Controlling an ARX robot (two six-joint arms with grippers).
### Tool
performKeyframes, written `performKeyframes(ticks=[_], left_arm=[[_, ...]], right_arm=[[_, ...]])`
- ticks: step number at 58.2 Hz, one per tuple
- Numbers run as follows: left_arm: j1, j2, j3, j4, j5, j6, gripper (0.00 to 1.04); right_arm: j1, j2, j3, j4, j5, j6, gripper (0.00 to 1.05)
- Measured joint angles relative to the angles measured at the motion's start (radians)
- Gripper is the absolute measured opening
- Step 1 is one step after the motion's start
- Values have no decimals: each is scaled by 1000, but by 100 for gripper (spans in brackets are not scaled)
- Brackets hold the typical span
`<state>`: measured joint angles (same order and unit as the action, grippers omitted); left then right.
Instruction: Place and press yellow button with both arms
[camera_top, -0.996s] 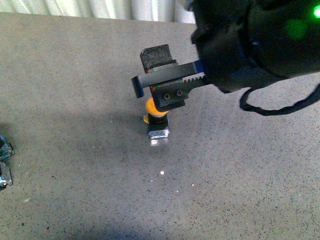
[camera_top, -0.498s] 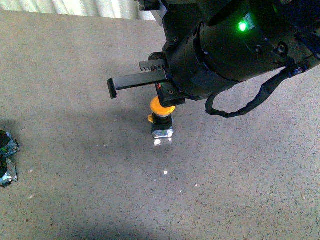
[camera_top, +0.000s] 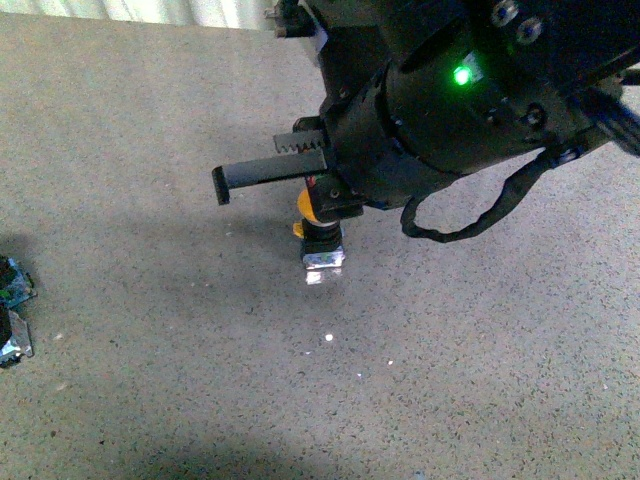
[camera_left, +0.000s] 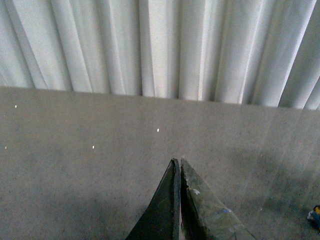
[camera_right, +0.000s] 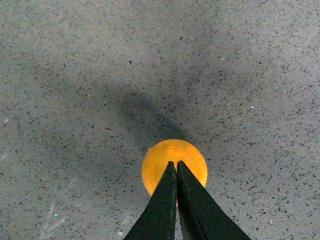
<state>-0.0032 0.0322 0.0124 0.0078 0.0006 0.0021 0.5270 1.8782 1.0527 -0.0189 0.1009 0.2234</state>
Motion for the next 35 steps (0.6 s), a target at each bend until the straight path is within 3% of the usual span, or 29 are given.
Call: performKeyframes(ticks=[35], left_arm=[[2,-15,0,-8,-1,0,1]], right_arm=[[-7,46,31,-59,-23,38,1]])
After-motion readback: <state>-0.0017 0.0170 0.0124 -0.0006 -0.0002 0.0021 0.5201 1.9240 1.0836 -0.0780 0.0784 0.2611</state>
